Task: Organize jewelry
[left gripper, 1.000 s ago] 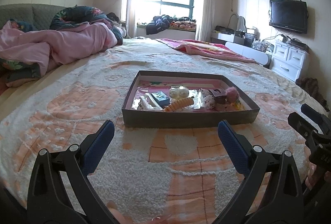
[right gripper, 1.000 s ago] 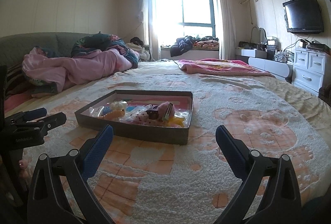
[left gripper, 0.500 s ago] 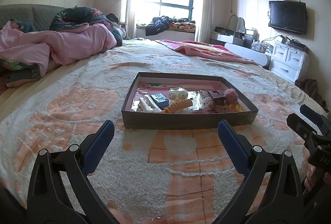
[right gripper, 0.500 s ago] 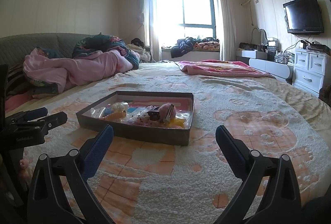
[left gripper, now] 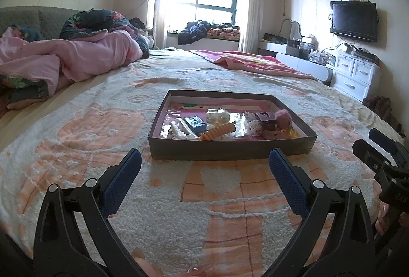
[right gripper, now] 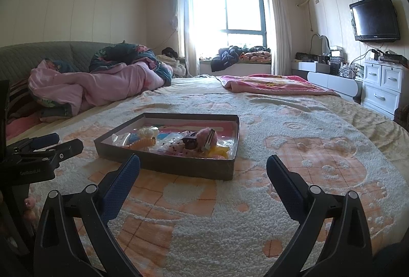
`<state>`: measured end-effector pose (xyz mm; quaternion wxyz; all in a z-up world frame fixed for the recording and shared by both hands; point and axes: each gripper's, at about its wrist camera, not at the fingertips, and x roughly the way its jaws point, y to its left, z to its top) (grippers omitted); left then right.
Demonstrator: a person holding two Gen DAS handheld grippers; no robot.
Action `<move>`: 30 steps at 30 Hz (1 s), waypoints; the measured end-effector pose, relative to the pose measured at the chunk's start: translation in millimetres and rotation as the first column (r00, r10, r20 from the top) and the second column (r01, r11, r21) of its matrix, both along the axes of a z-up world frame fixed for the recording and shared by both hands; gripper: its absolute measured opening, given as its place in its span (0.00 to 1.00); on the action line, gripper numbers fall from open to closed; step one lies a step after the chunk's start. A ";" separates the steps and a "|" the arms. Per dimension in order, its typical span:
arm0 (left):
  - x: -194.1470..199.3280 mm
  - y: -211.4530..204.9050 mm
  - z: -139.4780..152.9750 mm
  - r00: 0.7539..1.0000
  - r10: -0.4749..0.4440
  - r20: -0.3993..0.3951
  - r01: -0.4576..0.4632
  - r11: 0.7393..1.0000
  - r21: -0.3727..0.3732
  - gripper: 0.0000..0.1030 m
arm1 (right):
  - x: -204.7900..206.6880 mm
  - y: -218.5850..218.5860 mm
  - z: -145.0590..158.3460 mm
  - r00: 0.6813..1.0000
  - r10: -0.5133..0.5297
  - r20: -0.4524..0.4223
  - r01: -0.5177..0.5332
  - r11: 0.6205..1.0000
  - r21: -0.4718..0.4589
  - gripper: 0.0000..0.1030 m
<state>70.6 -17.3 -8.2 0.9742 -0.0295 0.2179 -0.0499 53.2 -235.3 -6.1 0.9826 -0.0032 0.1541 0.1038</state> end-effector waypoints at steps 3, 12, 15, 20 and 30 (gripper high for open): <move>0.2 0.0 0.2 1.000 -0.001 0.000 0.001 1.000 -0.001 0.89 | 0.5 0.3 0.0 1.000 0.000 -0.001 0.000 1.000 -0.001 0.94; -0.8 -1.4 1.0 1.000 -0.003 0.002 0.003 1.000 -0.001 0.89 | -0.5 0.6 -0.3 1.000 0.002 -0.002 -0.002 1.000 0.000 0.94; -0.7 -1.3 1.1 1.000 -0.003 0.002 0.003 1.000 -0.001 0.89 | -0.6 0.6 -0.4 1.000 0.001 -0.003 -0.001 1.000 0.000 0.94; -0.9 -1.9 1.4 1.000 -0.005 0.003 0.005 1.000 -0.001 0.89 | -0.7 0.5 -0.4 1.000 0.001 -0.002 -0.001 1.000 0.000 0.94; -1.1 -1.9 1.4 1.000 -0.006 0.005 0.006 1.000 -0.003 0.89 | -0.6 0.8 -0.3 1.000 0.001 -0.002 -0.001 1.000 0.000 0.94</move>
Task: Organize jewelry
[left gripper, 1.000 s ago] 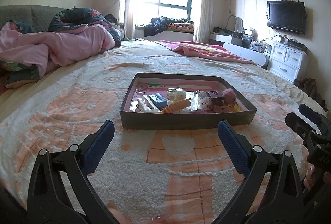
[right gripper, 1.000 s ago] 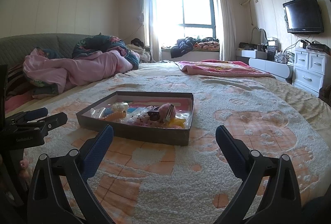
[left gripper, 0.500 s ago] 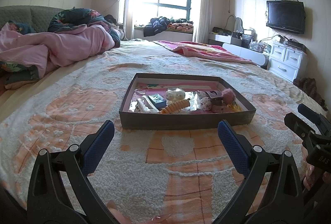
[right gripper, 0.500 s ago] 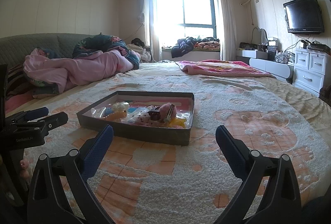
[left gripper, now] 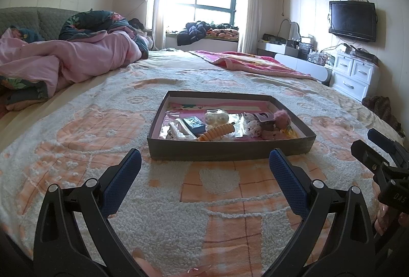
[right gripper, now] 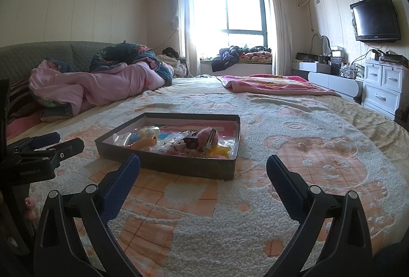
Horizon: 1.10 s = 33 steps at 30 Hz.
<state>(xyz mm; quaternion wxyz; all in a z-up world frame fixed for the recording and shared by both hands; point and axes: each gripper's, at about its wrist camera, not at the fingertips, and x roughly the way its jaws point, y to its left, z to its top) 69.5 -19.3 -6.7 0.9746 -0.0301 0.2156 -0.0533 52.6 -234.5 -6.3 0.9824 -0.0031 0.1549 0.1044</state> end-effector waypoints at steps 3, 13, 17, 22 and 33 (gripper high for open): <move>-0.2 -0.9 0.4 1.000 0.001 0.003 -0.001 1.000 0.002 0.89 | -0.1 -0.1 -0.1 1.000 0.000 0.001 0.000 1.000 0.000 0.94; -0.5 -1.2 0.3 1.000 -0.001 0.002 0.001 1.000 0.002 0.89 | -0.1 -0.1 -0.3 1.000 0.000 0.001 0.000 1.000 0.000 0.94; 0.0 -1.8 0.4 1.000 -0.001 0.001 0.001 1.000 0.002 0.89 | -0.1 -0.4 -0.6 1.000 -0.001 -0.003 0.001 1.000 -0.001 0.94; 1.5 0.3 -1.5 1.000 0.009 -0.008 -0.009 1.000 0.001 0.89 | 0.2 -0.1 0.0 1.000 -0.010 -0.007 0.010 1.000 0.000 0.94; 4.6 4.1 -4.6 1.000 0.001 -0.008 -0.001 1.000 0.004 0.89 | 3.8 -1.2 -2.6 1.000 -0.016 -0.021 0.016 1.000 0.000 0.94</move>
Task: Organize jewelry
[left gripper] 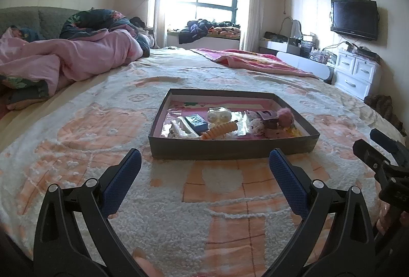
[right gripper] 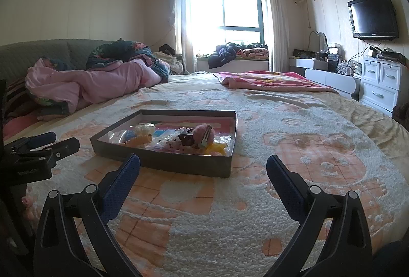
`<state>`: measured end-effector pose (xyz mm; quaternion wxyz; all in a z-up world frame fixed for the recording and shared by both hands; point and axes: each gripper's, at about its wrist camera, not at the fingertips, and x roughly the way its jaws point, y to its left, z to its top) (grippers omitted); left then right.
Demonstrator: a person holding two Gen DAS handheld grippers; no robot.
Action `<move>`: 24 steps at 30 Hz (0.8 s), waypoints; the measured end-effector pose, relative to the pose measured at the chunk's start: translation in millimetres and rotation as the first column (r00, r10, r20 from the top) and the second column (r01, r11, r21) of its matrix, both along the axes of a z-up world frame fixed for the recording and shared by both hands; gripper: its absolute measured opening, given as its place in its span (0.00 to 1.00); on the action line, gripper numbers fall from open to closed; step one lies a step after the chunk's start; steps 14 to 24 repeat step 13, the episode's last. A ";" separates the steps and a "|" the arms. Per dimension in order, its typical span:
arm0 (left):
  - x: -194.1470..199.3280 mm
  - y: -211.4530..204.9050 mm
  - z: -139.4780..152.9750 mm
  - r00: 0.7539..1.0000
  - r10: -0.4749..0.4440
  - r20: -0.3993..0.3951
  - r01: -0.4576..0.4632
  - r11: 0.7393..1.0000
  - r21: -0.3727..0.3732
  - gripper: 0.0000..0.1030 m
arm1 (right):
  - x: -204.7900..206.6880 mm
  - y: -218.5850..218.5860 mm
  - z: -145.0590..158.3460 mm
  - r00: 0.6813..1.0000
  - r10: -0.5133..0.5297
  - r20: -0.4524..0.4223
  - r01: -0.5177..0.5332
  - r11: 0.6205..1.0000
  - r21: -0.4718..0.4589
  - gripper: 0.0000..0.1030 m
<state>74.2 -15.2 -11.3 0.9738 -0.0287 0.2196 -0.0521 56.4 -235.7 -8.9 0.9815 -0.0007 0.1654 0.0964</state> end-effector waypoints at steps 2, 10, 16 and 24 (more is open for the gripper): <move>0.6 1.8 -0.1 1.000 -0.002 -0.002 0.002 1.000 -0.007 0.89 | 2.8 -2.2 -0.3 1.000 -0.004 -0.010 0.004 1.000 0.010 0.94; 58.2 76.3 4.5 0.978 0.183 -0.104 -0.187 0.982 -0.031 0.89 | 81.5 -72.7 12.9 0.964 -0.187 -0.191 0.208 0.974 0.096 0.94; 108.7 128.8 -2.8 0.933 0.311 -0.181 -0.311 0.950 0.028 0.89 | 149.5 -129.1 10.3 0.891 -0.331 -0.310 0.364 0.930 0.052 0.94; 108.7 128.8 -2.8 0.933 0.311 -0.181 -0.311 0.950 0.028 0.89 | 149.5 -129.1 10.3 0.891 -0.331 -0.310 0.364 0.930 0.052 0.94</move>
